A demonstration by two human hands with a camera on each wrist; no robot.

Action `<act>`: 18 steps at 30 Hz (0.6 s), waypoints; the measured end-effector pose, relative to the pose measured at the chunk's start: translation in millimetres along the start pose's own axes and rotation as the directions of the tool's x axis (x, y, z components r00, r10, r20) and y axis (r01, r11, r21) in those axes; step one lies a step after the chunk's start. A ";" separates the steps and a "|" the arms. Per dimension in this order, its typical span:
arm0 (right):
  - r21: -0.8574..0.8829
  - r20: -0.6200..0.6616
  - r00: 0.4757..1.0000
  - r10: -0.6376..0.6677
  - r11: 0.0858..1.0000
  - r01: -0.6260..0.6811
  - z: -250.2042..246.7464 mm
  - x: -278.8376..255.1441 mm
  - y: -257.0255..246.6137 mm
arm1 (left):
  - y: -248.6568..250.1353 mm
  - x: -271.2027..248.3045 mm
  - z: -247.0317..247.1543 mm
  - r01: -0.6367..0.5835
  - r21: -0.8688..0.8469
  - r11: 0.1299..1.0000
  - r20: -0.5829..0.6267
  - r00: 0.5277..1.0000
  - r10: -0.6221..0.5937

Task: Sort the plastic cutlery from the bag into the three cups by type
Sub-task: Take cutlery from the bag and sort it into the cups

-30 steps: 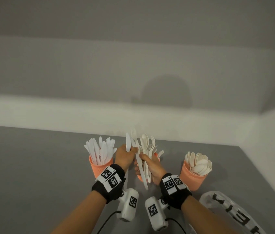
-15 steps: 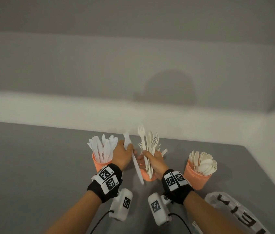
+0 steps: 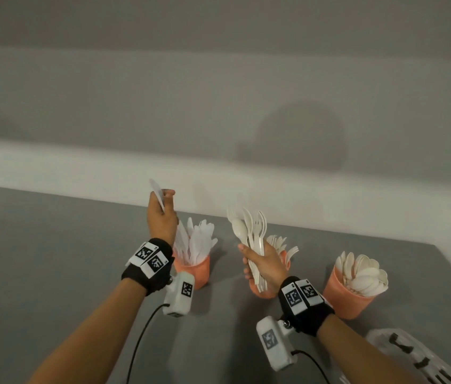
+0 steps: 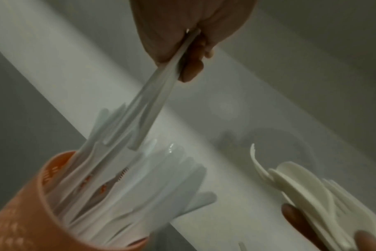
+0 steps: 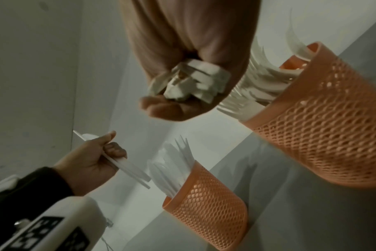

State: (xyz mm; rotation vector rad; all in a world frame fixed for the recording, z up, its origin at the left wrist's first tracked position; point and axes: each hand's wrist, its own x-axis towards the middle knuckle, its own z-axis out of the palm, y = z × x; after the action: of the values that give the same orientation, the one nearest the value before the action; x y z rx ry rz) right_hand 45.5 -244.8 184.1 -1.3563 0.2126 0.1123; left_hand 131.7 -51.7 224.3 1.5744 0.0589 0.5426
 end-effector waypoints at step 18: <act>-0.071 -0.004 1.000 -0.021 0.997 0.021 6.1 7.4 9.1 | -62.1 -31.4 6.3 -0.306 0.502 0.809 0.308 0.937 0.163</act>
State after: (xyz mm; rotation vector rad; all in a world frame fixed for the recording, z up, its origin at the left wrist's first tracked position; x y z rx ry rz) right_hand 51.4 -237.2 175.0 -1.4290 0.1999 0.1001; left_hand 124.2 -63.1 155.8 2.2241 -0.1990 0.5418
